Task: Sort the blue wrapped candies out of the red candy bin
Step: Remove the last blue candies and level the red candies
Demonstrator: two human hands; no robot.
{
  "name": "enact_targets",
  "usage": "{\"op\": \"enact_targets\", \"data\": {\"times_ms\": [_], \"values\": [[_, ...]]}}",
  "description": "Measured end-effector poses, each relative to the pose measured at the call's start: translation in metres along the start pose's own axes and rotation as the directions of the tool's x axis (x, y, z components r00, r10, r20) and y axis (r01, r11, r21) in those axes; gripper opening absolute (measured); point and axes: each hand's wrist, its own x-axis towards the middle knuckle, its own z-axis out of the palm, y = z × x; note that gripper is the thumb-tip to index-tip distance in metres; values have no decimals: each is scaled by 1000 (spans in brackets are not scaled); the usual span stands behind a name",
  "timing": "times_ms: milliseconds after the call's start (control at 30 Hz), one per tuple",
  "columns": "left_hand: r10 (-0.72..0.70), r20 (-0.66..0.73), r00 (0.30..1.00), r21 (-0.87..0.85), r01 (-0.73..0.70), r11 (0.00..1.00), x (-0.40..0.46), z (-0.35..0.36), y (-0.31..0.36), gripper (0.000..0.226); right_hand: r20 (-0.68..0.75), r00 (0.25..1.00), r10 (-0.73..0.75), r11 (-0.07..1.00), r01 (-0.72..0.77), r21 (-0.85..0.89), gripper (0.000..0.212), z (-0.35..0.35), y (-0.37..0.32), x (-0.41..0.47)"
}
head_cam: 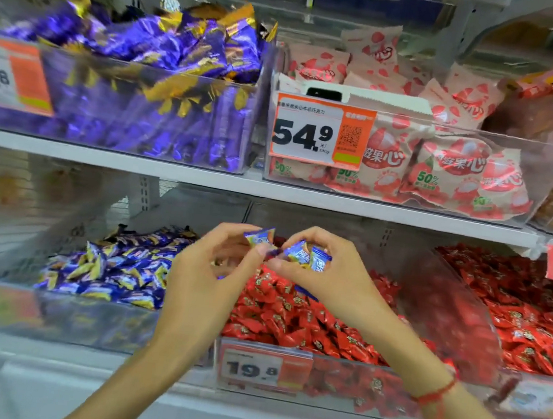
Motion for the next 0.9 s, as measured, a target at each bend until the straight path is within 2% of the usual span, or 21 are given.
{"op": "enact_targets", "data": {"times_ms": [67,133,233,300,367,433,467,600,700,767,833,900], "values": [[9,-99,995,39,-5,999,7,-32,-6,10,-57,995,-80,996,77,-51,19,29,-3,12],[-6,-164,986,115,25,993,17,-61,-19,11,-66,977,-205,960,187,-208,19,59,-7,24],[-46,-166,985,247,87,965,33,-94,-43,11,60,956,-287,814,277,-510,24,101,-17,45],[-108,-101,989,391,139,910,38,-106,-57,16,155,954,-258,740,298,-603,31,120,-15,59],[-185,-61,981,505,190,842,39,-114,-66,27,262,956,-131,688,277,-671,44,128,-8,68],[-215,-48,975,534,207,820,36,-119,-69,29,332,943,-9,614,267,-743,51,123,0,68],[-212,-42,976,531,201,823,34,-120,-67,28,333,943,-14,609,272,-745,49,117,3,63],[-96,11,995,555,74,828,23,-103,-51,26,218,947,-238,721,322,-613,34,81,12,25],[51,165,985,603,-142,785,11,-69,-37,23,55,931,-361,739,322,-592,25,42,28,-10],[137,331,933,587,-318,744,5,-41,-30,26,-19,944,-328,726,240,-644,26,11,44,-26],[195,477,857,515,-452,729,6,-9,-27,35,-59,978,-202,716,106,-690,28,-19,60,-35],[127,588,799,489,-476,731,11,26,-24,37,-89,995,-53,691,-27,-723,27,-42,75,-42]]}}
